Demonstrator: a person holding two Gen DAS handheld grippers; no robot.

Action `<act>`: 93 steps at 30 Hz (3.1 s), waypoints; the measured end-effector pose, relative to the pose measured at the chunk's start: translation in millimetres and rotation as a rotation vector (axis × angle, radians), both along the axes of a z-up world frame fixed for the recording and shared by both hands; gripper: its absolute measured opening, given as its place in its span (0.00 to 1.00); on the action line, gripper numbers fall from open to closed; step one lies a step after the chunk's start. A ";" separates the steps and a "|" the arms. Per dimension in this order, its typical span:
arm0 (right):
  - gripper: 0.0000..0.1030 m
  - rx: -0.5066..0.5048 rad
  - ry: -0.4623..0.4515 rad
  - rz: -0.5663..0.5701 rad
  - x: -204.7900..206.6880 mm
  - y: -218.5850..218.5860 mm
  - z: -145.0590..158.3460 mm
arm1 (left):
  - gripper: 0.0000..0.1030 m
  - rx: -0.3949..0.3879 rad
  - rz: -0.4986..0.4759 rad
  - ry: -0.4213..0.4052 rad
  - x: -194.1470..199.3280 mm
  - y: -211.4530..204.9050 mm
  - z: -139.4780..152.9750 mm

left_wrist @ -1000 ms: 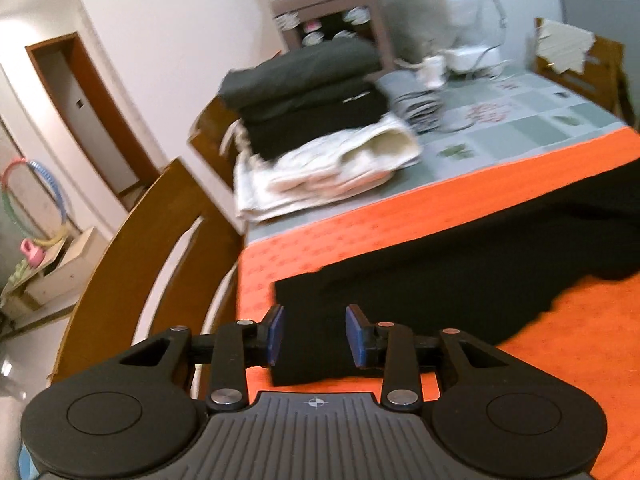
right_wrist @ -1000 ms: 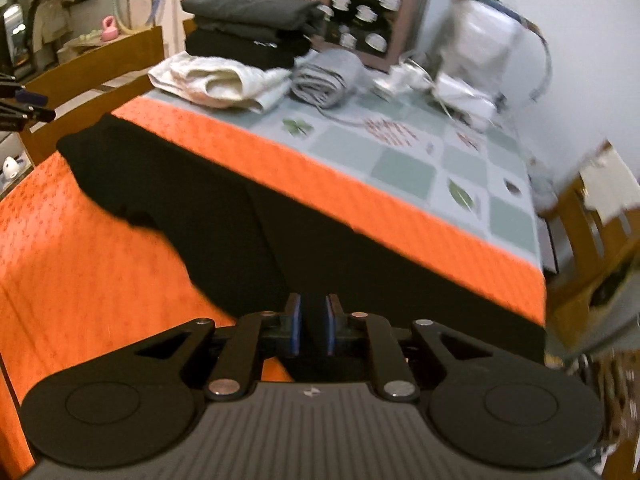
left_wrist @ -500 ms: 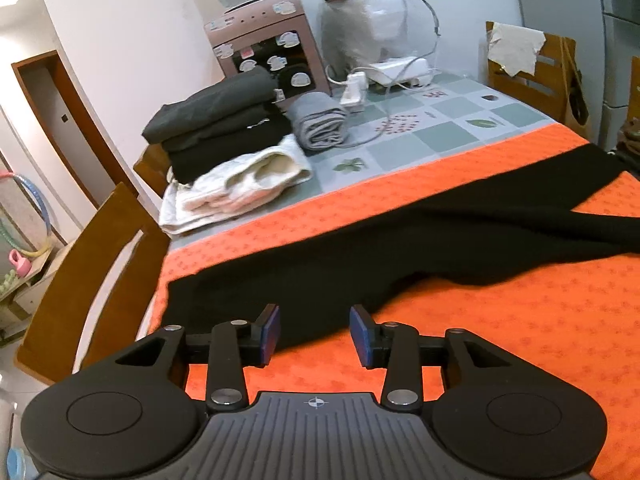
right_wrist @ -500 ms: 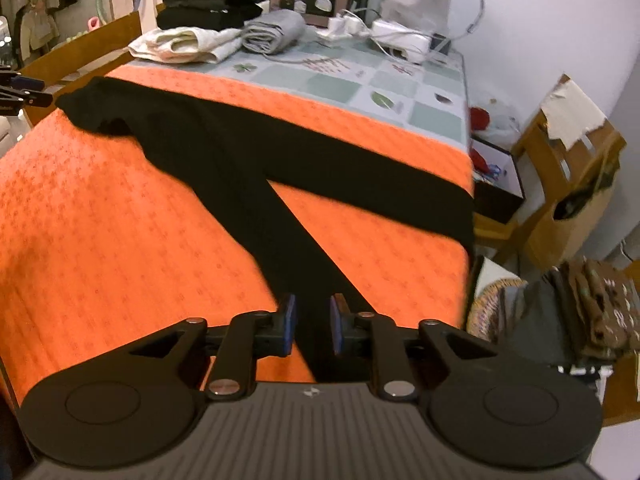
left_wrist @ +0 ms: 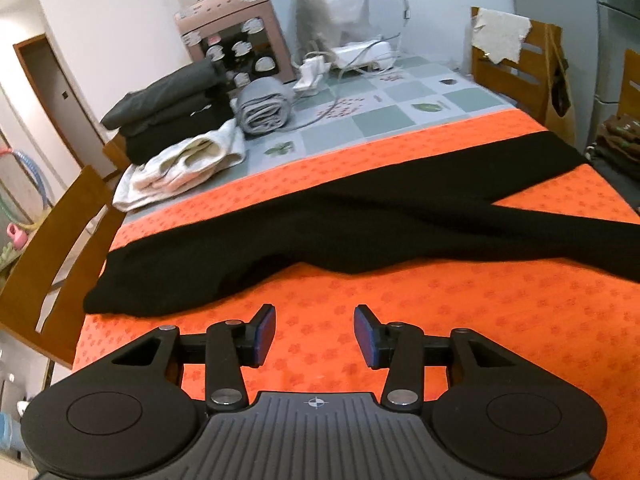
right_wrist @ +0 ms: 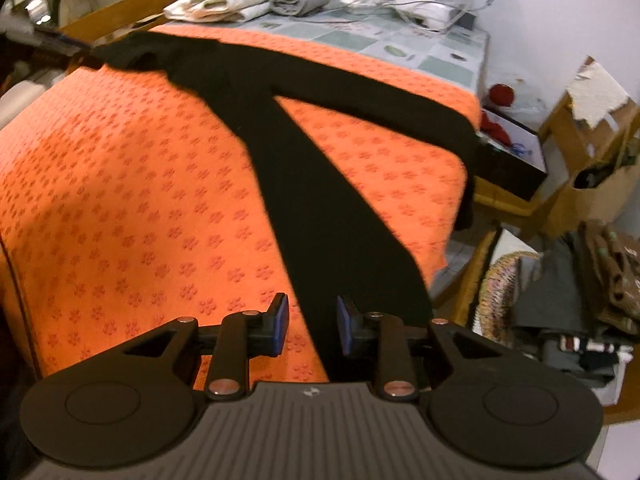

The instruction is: Fold clothes

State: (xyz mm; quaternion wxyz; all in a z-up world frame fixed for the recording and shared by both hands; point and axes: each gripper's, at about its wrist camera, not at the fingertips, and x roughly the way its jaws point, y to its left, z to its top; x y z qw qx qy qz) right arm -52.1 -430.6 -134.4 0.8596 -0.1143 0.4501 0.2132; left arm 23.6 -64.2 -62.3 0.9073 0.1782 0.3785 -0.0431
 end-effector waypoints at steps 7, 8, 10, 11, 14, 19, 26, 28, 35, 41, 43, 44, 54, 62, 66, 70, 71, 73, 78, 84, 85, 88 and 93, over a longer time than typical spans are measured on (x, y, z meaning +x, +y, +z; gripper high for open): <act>0.04 0.026 -0.011 0.004 8.8 -6.2 -4.8 | 0.45 0.027 0.010 -0.003 -3.8 -16.9 2.4; 0.03 0.028 -0.012 -0.002 12.0 -9.8 -1.9 | 0.45 0.027 0.017 -0.002 -4.2 -16.9 2.4; 0.03 0.032 -0.014 -0.014 18.5 -17.2 3.9 | 0.45 0.025 0.028 -0.002 -5.7 -16.4 2.6; 0.03 0.034 -0.015 -0.020 21.7 -20.9 6.9 | 0.45 0.026 0.031 0.000 -6.8 -16.6 2.5; 0.02 0.007 -0.046 -0.017 35.3 -30.5 22.4 | 0.45 0.027 0.046 0.003 -9.3 -15.6 2.4; 0.02 -0.030 -0.101 -0.036 70.9 -51.0 47.7 | 0.45 0.009 0.084 0.000 -9.8 -14.7 3.9; 0.02 -0.063 -0.135 -0.054 148.1 -84.5 63.9 | 0.45 -0.098 0.151 0.004 -4.3 -23.2 11.5; 0.02 -0.074 -0.139 -0.043 170.8 -89.4 66.1 | 0.45 -0.121 0.157 0.002 -2.2 -28.1 14.4; 0.02 -0.119 -0.092 -0.002 243.8 -91.9 60.8 | 0.45 -0.151 0.142 -0.009 2.7 -47.0 25.4; 0.02 -0.153 0.000 -0.006 282.1 -97.0 48.9 | 0.45 -0.162 0.165 -0.027 8.1 -52.2 31.1; 0.02 -0.153 0.046 -0.004 288.2 -99.6 40.2 | 0.45 -0.164 0.178 -0.028 14.6 -49.7 30.7; 0.02 -0.152 0.067 0.000 289.6 -100.4 35.3 | 0.45 -0.161 0.180 -0.026 19.5 -48.1 29.6; 0.02 -0.112 0.115 0.009 275.0 -104.1 20.7 | 0.45 -0.049 0.030 -0.006 104.4 -37.2 1.0; 0.02 -0.079 0.105 -0.028 272.0 -108.2 18.6 | 0.45 0.013 -0.186 0.105 168.0 -45.0 -34.0; 0.02 -0.077 0.111 -0.043 272.4 -108.6 14.6 | 0.45 0.052 -0.290 0.155 194.7 -48.6 -51.9; 0.02 -0.087 0.115 -0.050 272.7 -108.4 10.8 | 0.45 0.069 -0.390 0.186 211.2 -52.9 -59.9; 0.02 -0.088 0.115 -0.053 272.9 -108.3 9.8 | 0.45 0.068 -0.417 0.195 214.8 -53.9 -61.5; 0.02 -0.088 0.117 -0.058 273.4 -108.5 8.3 | 0.45 0.074 -0.466 0.224 219.8 -56.0 -66.0; 0.02 -0.095 0.121 -0.057 273.9 -107.2 5.8 | 0.40 0.043 -0.496 0.250 226.6 -53.4 -71.7; 0.02 -0.096 0.114 -0.068 273.9 -107.7 8.0 | 0.03 -0.009 -0.513 0.214 213.5 -48.7 -66.0; 0.02 -0.096 0.115 -0.068 273.4 -108.6 9.3 | 0.03 -0.036 -0.491 0.207 213.5 -44.9 -62.5; 0.02 -0.105 0.115 -0.076 272.8 -114.6 14.6 | 0.03 -0.103 -0.433 0.167 213.5 -34.5 -48.8; 0.02 -0.085 0.104 -0.100 271.4 -124.8 26.7 | 0.03 -0.159 -0.362 0.113 220.3 -27.1 -31.9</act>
